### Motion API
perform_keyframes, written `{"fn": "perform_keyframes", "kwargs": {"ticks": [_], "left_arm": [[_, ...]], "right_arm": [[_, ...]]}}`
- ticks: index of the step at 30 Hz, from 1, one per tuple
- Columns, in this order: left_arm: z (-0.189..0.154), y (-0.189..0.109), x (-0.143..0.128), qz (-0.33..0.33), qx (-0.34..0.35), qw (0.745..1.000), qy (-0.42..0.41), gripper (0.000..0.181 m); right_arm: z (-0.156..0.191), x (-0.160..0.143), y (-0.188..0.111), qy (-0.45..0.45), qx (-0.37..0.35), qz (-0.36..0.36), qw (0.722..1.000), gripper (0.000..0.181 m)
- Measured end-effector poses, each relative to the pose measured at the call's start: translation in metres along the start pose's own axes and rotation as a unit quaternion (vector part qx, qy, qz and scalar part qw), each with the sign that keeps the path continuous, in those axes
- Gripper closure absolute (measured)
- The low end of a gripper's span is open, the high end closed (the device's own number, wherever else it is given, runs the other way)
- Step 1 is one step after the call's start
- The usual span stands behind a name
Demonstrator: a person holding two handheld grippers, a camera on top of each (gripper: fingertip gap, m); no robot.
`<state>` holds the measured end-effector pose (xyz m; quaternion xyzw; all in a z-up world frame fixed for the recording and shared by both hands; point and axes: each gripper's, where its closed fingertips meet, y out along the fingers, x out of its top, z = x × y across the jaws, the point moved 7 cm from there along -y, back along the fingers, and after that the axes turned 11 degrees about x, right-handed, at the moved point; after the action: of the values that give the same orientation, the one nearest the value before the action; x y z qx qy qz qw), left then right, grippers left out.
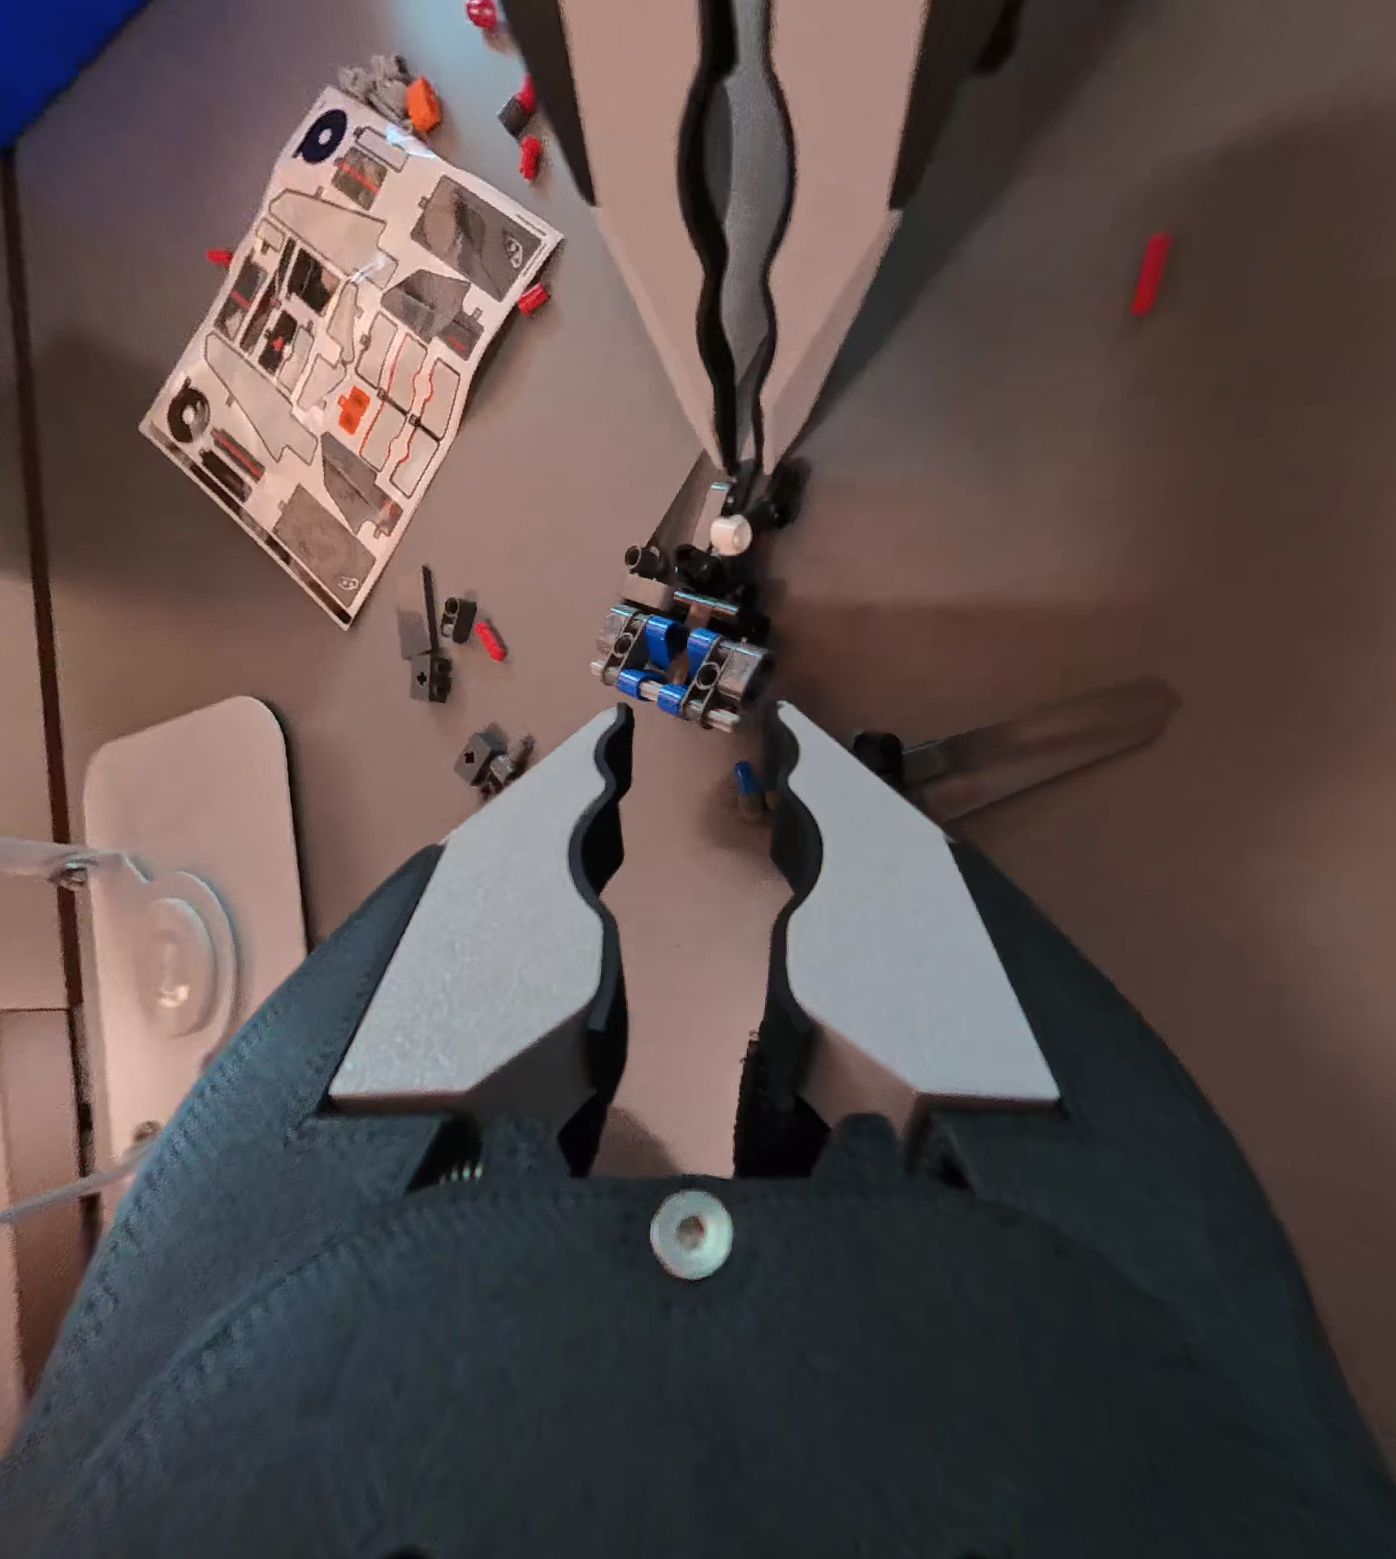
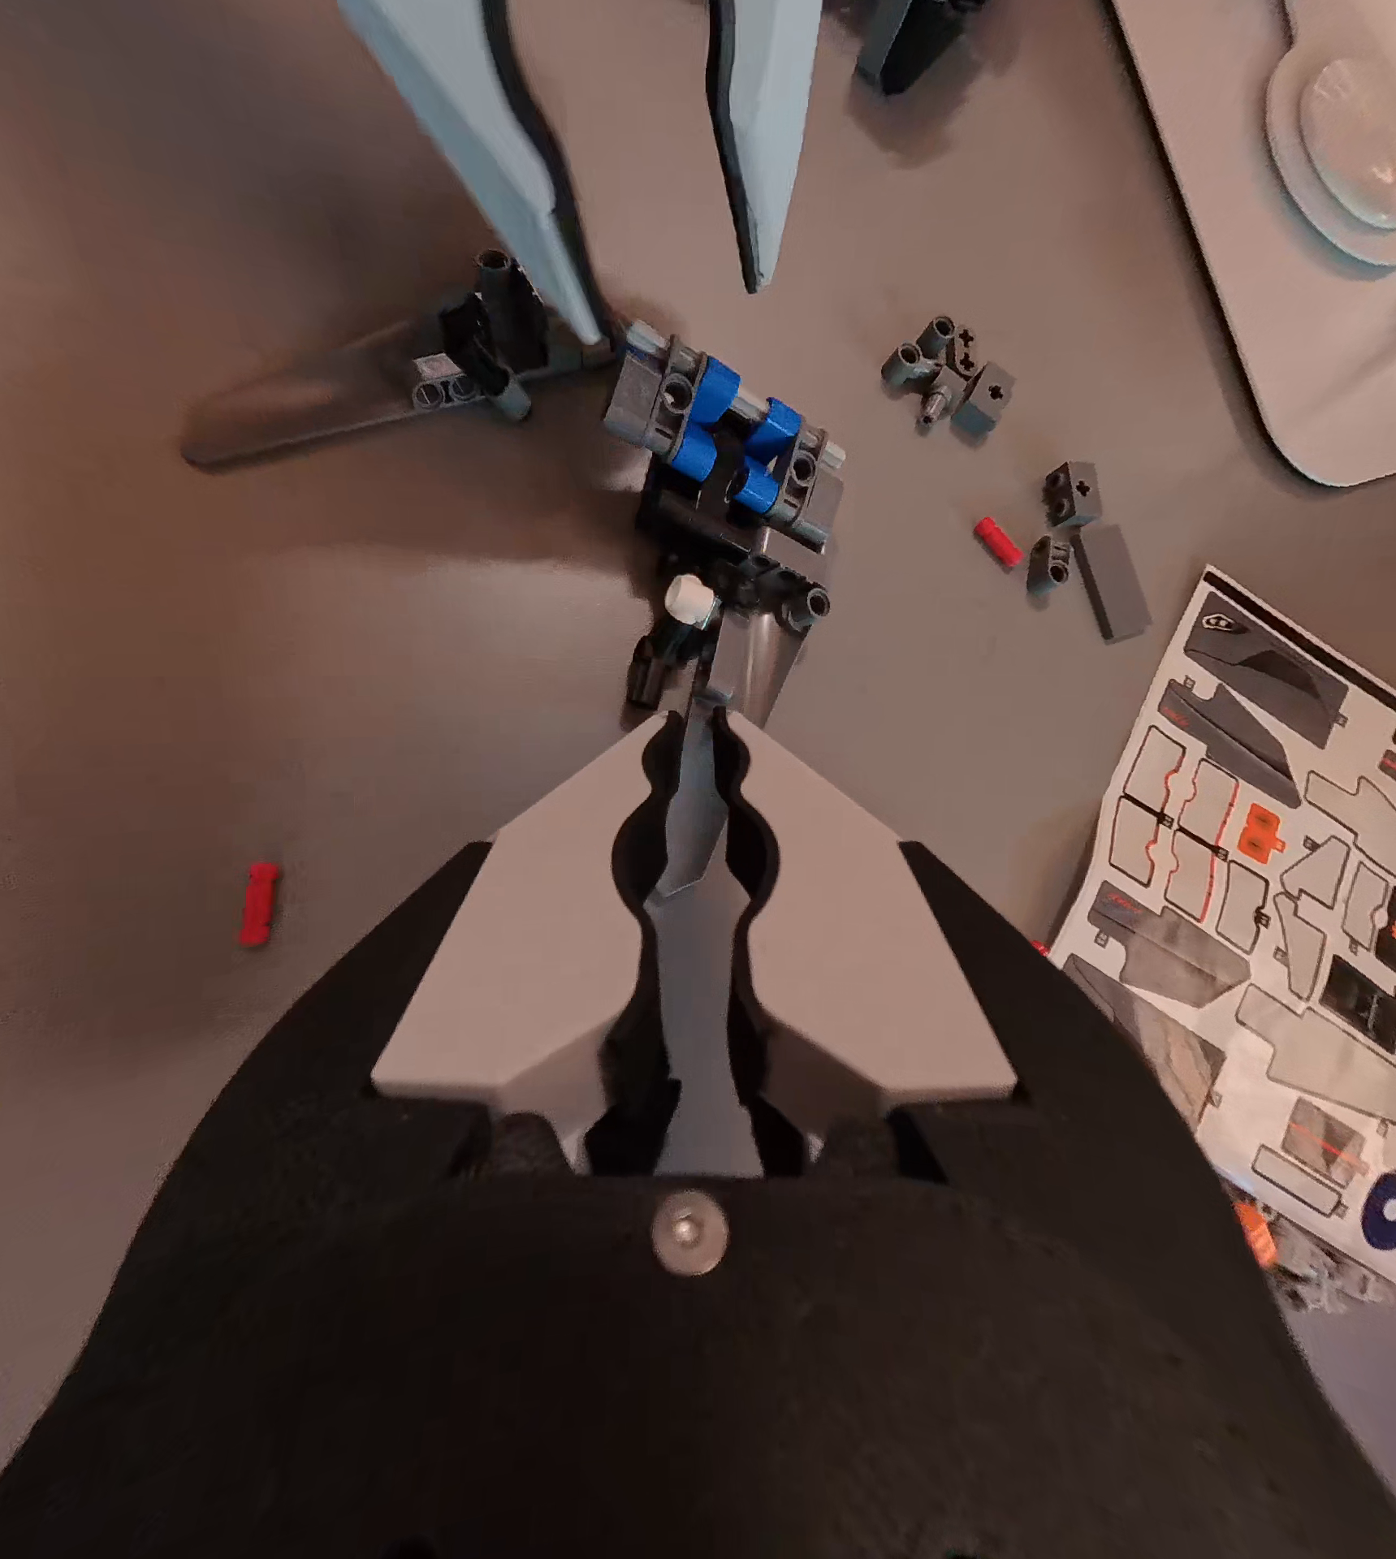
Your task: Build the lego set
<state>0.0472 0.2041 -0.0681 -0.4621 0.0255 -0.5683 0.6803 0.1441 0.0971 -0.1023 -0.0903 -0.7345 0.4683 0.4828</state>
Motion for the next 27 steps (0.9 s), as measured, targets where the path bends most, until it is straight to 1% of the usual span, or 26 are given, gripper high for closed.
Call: {"fn": "perform_keyframes", "kwargs": {"ticks": [1,3,4,8,10,13,15,16,19,22,24,27], "left_arm": [[-0.001,0.002,-0.001,0.002,0.008,1.000,0.018,0.153],[-0.004,0.006,-0.002,0.006,0.028,0.998,0.058,0.148],[-0.004,0.007,-0.003,0.005,0.040,0.996,0.074,0.149],[-0.004,0.012,-0.002,-0.016,0.049,0.993,0.105,0.147],[-0.005,0.012,-0.001,-0.025,0.040,0.993,0.112,0.147],[-0.009,0.012,0.003,-0.049,0.015,0.991,0.124,0.152],[-0.011,0.013,0.003,-0.056,0.004,0.990,0.130,0.158],[-0.013,0.013,0.003,-0.059,-0.001,0.990,0.132,0.165],[-0.010,0.011,0.005,-0.070,-0.004,0.992,0.109,0.170],[-0.006,0.011,0.007,-0.083,-0.010,0.994,0.066,0.172],[-0.003,0.010,0.007,-0.086,-0.019,0.995,0.040,0.174],[0.002,0.010,0.006,-0.081,-0.028,0.996,-0.001,0.174]], "right_arm": [[-0.002,-0.001,0.000,0.005,0.011,-0.003,1.000,0.177],[-0.005,-0.002,-0.001,0.020,0.038,-0.013,0.999,0.178],[-0.007,-0.003,-0.001,0.029,0.052,-0.018,0.998,0.178],[-0.015,-0.004,-0.001,0.052,0.101,-0.026,0.993,0.179],[-0.018,-0.005,-0.001,0.059,0.122,-0.028,0.990,0.179],[-0.022,-0.005,-0.002,0.071,0.147,-0.028,0.986,0.180],[-0.024,-0.006,-0.001,0.077,0.162,-0.030,0.983,0.180],[-0.025,-0.006,-0.002,0.079,0.169,-0.032,0.982,0.180],[-0.027,-0.006,-0.002,0.084,0.181,-0.038,0.979,0.180],[-0.029,-0.007,-0.004,0.086,0.178,-0.047,0.979,0.178],[-0.032,-0.006,-0.009,0.087,0.159,-0.057,0.982,0.171],[-0.037,-0.002,-0.026,0.086,0.117,-0.088,0.985,0.156]]}}
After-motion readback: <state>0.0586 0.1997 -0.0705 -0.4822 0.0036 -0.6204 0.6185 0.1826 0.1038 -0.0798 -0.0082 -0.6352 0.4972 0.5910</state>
